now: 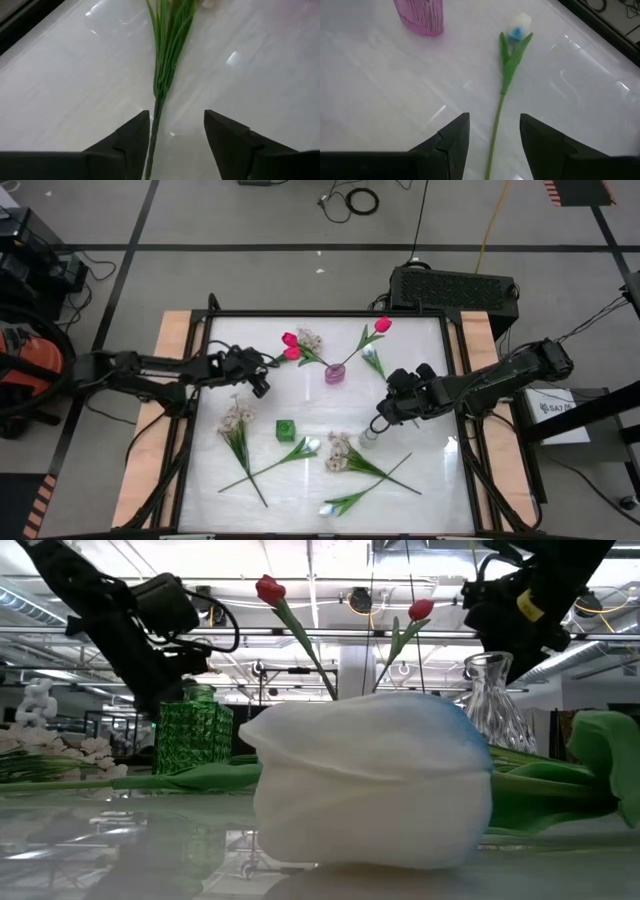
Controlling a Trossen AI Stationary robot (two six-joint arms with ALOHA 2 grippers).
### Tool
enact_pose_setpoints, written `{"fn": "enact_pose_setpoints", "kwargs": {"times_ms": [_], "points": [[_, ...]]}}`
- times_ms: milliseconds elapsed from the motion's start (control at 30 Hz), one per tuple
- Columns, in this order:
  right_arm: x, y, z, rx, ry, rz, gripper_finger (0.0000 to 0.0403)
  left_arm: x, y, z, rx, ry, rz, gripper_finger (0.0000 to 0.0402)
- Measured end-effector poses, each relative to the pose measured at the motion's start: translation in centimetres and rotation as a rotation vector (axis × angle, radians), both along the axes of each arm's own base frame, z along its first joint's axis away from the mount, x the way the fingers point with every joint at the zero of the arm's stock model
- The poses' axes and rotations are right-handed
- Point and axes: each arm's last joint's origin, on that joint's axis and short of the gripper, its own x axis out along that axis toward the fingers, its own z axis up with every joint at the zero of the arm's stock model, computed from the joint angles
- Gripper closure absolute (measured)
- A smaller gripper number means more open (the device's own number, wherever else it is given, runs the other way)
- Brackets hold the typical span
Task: Sort flowers into vase by color
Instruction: Put the top white flowers into the green vase
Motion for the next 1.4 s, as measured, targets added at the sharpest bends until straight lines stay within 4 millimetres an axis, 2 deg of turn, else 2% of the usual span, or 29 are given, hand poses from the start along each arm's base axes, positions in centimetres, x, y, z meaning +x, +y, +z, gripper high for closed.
{"fn": "enact_pose_setpoints", "kwargs": {"times_ms": [233, 633, 800, 933, 1000, 1033, 1200, 1400], "points": [[0.0, 0.0, 0.0, 0.009, -0.015, -0.022, 0.0237, 1.1, 1.0, -1.0, 0.002, -0.025, -0.027, 0.0198], [-0.1, 0.5, 0.0, 0.042, -0.023, -0.015, 0.0237, 1.3, 2.6, -3.3, -0.017, 0.067, -0.021, 0.0205], [-0.1, 0.5, 0.0, 0.039, -0.025, -0.015, 0.0237, 1.6, 3.1, -4.0, -0.038, 0.063, -0.043, 0.0251], [0.0, 0.6, 0.0, 0.041, -0.034, -0.014, 0.0237, 1.8, 3.2, -3.9, -0.028, 0.038, -0.038, 0.0329], [0.0, 0.6, 0.0, 0.041, -0.037, -0.012, 0.0237, 1.7, 3.3, -3.6, -0.009, 0.023, -0.002, 0.0374], [0.1, 0.6, 0.0, 0.042, -0.039, -0.011, 0.0237, 1.6, 3.4, -3.4, 0.013, 0.022, 0.03, 0.0383], [0.1, 0.6, 0.0, 0.041, -0.037, -0.009, 0.0237, 1.4, 3.4, -0.9, 0.076, -0.098, 0.101, 0.0386], [0.1, 0.6, 0.0, 0.037, -0.032, 0.008, 0.0237, 0.2, 2.3, 3.4, 0.126, -0.304, 0.111, 0.0386]]}}
